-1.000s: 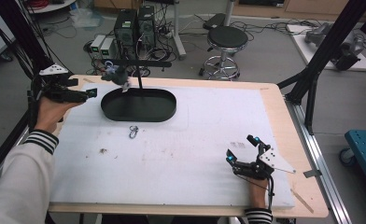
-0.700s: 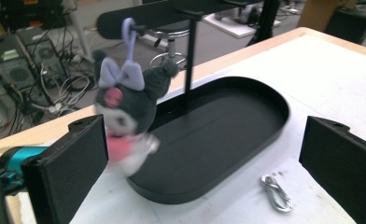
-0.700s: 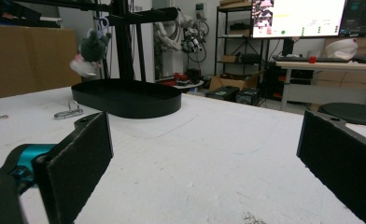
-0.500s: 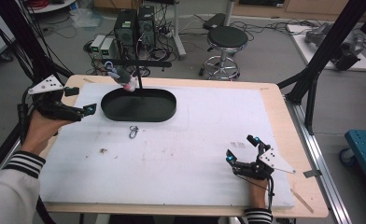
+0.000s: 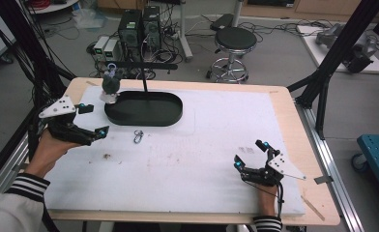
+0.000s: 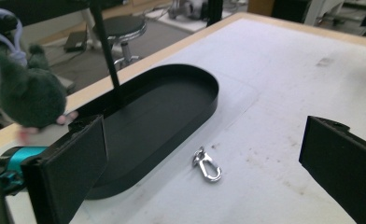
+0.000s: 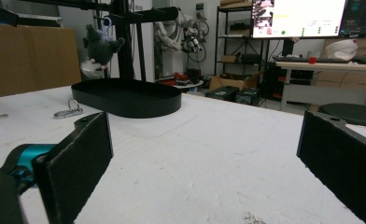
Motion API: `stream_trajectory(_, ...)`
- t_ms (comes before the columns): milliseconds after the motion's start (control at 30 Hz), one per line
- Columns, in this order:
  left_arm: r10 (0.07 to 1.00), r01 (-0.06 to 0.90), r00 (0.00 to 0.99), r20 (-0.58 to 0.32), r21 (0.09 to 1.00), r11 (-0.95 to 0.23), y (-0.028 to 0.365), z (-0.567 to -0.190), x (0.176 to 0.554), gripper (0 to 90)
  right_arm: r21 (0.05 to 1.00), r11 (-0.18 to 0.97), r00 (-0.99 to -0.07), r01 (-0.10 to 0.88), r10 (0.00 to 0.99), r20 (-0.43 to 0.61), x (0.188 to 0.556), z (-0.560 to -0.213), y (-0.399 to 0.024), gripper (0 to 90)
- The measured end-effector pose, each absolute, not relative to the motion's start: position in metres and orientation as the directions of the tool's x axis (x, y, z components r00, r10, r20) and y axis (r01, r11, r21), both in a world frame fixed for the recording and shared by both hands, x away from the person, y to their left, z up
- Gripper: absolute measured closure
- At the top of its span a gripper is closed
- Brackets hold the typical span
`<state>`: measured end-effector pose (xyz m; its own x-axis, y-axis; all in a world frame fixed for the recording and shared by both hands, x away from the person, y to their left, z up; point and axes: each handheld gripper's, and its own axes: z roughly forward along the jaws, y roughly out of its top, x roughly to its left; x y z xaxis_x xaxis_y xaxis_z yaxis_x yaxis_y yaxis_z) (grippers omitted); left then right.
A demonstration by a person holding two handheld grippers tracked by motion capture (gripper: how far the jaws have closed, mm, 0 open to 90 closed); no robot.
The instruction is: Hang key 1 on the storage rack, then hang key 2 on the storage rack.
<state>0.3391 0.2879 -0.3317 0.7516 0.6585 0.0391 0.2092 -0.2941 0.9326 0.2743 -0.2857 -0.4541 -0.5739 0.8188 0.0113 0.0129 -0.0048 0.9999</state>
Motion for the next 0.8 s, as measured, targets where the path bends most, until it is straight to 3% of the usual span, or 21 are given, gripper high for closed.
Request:
stream_trajectory(333,0.638,0.136,0.768,0.054,0.96,-0.244,0.2873,-0.3376,0.3294,1.7,1.0,-0.007,-0.573,0.016,0.819,0.015,0.2741,-0.4541,-0.2855,2.8)
stream_trajectory(800,0.635,0.148,0.771,0.04,0.96,-0.24,0.288,-0.3393,0.3309,1.7,1.0,-0.007,-0.573,0.016,0.82,0.015,0.2741,-0.4541,-0.2855,2.8)
